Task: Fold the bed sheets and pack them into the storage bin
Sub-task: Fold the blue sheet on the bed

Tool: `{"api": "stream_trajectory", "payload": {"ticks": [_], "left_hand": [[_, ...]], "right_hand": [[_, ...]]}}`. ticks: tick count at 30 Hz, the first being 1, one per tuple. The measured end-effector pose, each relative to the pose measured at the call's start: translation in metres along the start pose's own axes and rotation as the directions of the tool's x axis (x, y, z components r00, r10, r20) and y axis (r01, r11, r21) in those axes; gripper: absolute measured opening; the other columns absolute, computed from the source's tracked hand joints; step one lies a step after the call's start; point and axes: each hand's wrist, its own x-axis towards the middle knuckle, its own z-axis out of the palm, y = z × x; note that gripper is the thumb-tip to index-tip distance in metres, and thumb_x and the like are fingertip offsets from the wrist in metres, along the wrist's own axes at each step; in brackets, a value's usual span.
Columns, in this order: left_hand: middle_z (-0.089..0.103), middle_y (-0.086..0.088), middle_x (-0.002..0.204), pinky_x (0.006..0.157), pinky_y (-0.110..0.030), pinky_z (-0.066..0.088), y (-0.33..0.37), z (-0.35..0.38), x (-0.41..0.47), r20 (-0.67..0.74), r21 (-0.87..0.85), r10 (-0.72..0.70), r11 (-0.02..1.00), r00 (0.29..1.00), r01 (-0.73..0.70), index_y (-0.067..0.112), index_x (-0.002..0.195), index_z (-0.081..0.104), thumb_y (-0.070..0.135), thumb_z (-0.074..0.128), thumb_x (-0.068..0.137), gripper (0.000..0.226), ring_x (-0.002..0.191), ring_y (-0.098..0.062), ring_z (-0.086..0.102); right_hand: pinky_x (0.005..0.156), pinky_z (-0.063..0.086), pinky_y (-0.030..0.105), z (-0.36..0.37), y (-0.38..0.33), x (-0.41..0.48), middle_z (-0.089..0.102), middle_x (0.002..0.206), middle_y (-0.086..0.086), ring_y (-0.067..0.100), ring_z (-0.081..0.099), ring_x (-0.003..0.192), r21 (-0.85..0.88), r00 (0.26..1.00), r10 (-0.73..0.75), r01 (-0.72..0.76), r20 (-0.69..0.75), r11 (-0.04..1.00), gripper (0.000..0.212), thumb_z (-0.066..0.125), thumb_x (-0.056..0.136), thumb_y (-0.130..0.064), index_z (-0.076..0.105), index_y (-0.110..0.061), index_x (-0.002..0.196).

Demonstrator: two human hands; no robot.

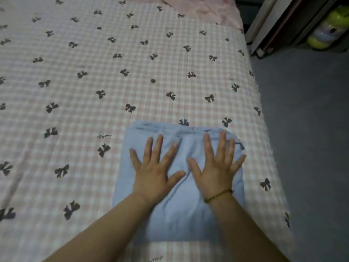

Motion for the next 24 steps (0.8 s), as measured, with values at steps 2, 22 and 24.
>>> {"api": "stream_trajectory", "payload": {"ticks": [2,22,24], "left_hand": [[0.031,-0.011,0.146,0.103,-0.061,0.001,-0.001,0.014,0.006,0.117,0.053,-0.026,0.998,0.993,0.02,0.03,0.139,0.03,0.071,0.003,0.087,0.072,0.131,-0.031,0.024],[-0.017,-0.006,0.155,0.107,-0.042,-0.018,-0.004,0.01,0.035,0.258,0.113,-0.299,0.954,0.918,0.279,0.033,0.142,-0.017,0.075,0.003,0.067,0.089,0.142,-0.024,-0.017],[-0.006,-0.01,0.156,0.113,-0.042,-0.004,-0.01,-0.012,0.016,0.177,0.026,-0.456,0.888,0.872,0.459,0.024,0.148,-0.005,0.067,0.037,0.082,0.09,0.144,-0.027,-0.004]], "right_hand": [[0.1,-0.023,0.048,0.014,0.001,0.007,-0.008,0.153,0.008,0.026,0.003,0.136,-0.175,0.986,-0.093,0.116,0.135,0.978,0.082,0.013,0.069,-0.07,0.007,-0.036,0.143],[0.111,-0.011,0.053,0.019,0.03,0.048,-0.022,0.154,0.0,0.022,-0.019,0.142,-0.033,0.885,0.055,-0.045,0.462,0.998,0.079,0.038,0.089,-0.057,-0.011,-0.032,0.146],[0.114,-0.006,0.048,0.001,0.043,0.032,-0.012,0.156,0.002,0.022,-0.009,0.144,0.104,0.909,0.212,-0.264,0.358,0.959,0.087,0.05,0.086,-0.051,-0.006,-0.027,0.147]]}}
